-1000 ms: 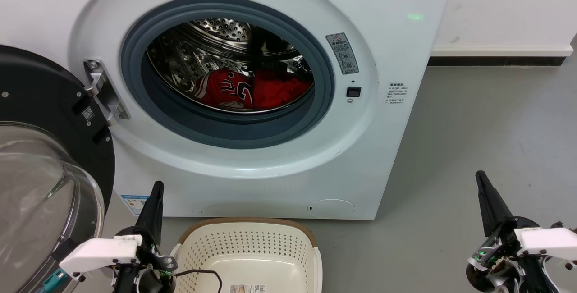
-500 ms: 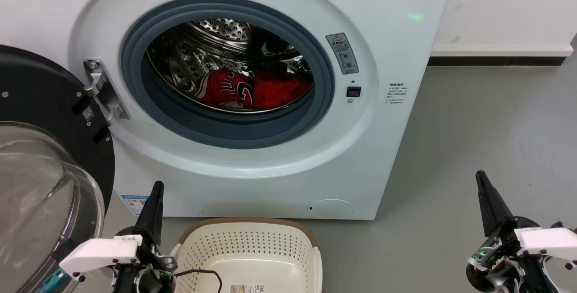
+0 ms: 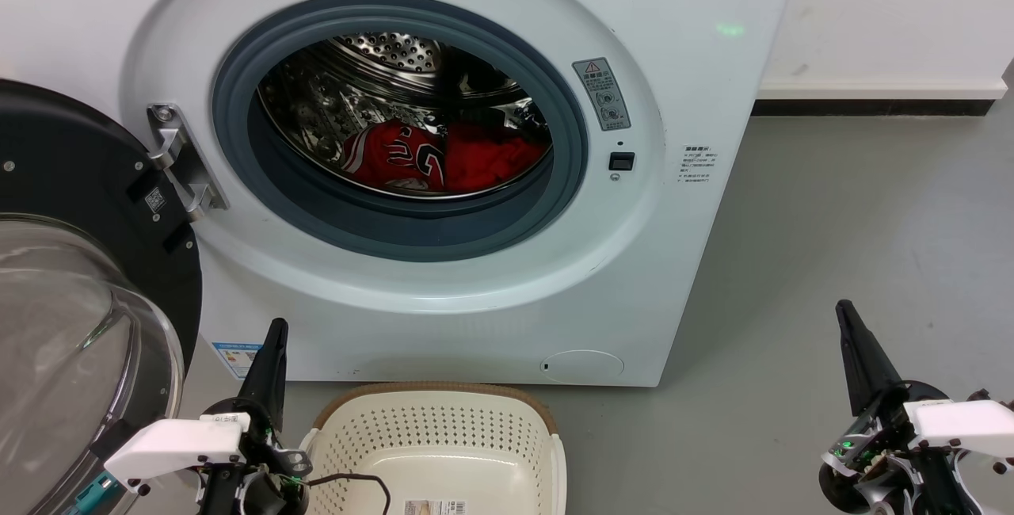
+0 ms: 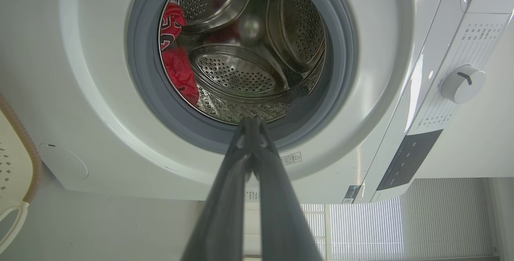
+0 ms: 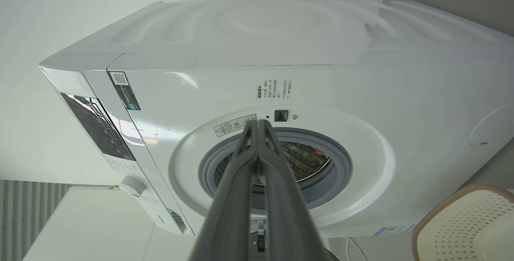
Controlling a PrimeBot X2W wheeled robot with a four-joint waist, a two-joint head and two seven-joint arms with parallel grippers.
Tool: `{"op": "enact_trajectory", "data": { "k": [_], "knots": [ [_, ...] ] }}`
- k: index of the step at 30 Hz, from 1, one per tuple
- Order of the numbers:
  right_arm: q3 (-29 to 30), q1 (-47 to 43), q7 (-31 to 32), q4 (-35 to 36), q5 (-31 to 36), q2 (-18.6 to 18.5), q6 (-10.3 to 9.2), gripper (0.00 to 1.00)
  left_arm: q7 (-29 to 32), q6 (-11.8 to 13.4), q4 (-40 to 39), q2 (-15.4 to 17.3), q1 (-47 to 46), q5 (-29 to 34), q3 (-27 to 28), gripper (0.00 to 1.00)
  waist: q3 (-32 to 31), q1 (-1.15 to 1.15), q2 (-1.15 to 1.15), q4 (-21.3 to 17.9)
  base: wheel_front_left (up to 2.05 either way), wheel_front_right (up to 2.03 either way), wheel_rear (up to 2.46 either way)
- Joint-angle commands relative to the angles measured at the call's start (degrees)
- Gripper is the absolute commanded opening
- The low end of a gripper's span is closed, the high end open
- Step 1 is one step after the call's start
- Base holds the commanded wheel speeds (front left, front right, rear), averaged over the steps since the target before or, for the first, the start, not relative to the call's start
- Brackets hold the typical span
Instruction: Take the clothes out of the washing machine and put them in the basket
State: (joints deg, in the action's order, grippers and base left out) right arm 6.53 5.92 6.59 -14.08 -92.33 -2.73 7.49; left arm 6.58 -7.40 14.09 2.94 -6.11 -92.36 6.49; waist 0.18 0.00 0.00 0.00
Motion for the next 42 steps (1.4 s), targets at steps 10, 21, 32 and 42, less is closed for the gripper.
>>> {"op": "enact_trajectory", "data": {
  "k": [10,21,32,42],
  "knots": [
    [-0.08,0.72,0.04,-0.05,-0.20,-0.30,0.00,0.00,0.09,-0.27,-0.02,-0.13,-0.34,-0.12,0.13,0.00,0.00,0.00,0.00,0.00,0.00,0.00,0.00],
    [-0.08,0.72,0.04,-0.05,-0.20,-0.30,0.00,0.00,0.09,-0.27,-0.03,-0.13,-0.34,-0.12,0.13,0.00,0.00,0.00,0.00,0.00,0.00,0.00,0.00],
    [-0.27,-1.84,-0.64,-1.39,0.21,0.28,0.00,1.00,-0.65,0.07,1.43,-0.18,1.95,0.35,-0.38,1.00,0.03,0.00,0.00,-0.01,0.00,0.00,0.00],
    [-0.65,-3.05,-3.51,0.46,1.71,0.21,0.00,1.00,-3.52,0.05,-0.64,-0.16,3.15,2.84,-0.23,1.00,0.10,0.00,0.00,-0.04,0.00,0.00,0.00]
  ]
}}
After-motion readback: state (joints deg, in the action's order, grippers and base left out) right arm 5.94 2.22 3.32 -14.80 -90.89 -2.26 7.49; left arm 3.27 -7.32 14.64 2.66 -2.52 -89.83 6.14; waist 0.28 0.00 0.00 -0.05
